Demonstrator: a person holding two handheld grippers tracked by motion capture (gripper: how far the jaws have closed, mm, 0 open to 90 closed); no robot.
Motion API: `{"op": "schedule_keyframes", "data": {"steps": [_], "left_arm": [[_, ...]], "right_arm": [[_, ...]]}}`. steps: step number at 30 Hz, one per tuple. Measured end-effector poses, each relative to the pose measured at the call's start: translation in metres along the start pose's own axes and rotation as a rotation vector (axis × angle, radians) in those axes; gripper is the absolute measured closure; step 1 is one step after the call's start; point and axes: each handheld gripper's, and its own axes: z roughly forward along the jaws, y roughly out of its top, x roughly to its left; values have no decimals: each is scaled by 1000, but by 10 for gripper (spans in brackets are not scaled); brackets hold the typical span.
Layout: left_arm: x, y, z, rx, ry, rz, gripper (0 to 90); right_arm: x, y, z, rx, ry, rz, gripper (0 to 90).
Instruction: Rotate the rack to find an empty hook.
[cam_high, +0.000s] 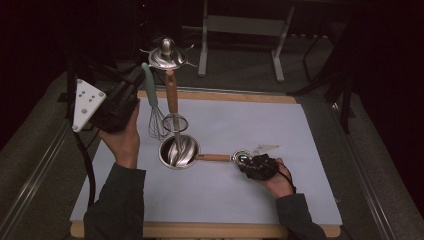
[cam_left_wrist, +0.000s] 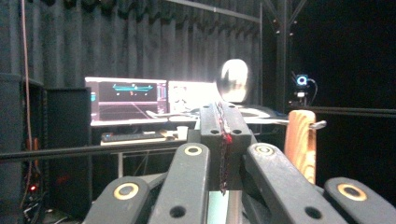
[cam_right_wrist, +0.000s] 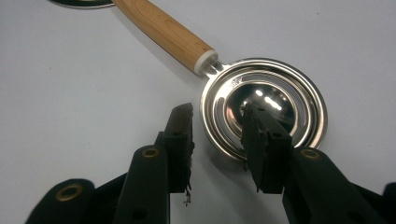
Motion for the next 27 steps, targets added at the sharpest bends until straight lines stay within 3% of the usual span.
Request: {"op": "schedule_keyframes", "data": {"steps": [8, 17, 27], "left_arm": [[10, 1, 7, 18, 24, -9, 897], [17, 4, 17, 49, 60, 22, 897], [23, 3, 27, 70, 81, 15, 898]], "right_arm": [[-1, 0, 0, 1, -1, 0, 631], [-1, 0, 0, -1, -1, -1, 631], [-1, 0, -1, -1, 3, 2, 629]]}}
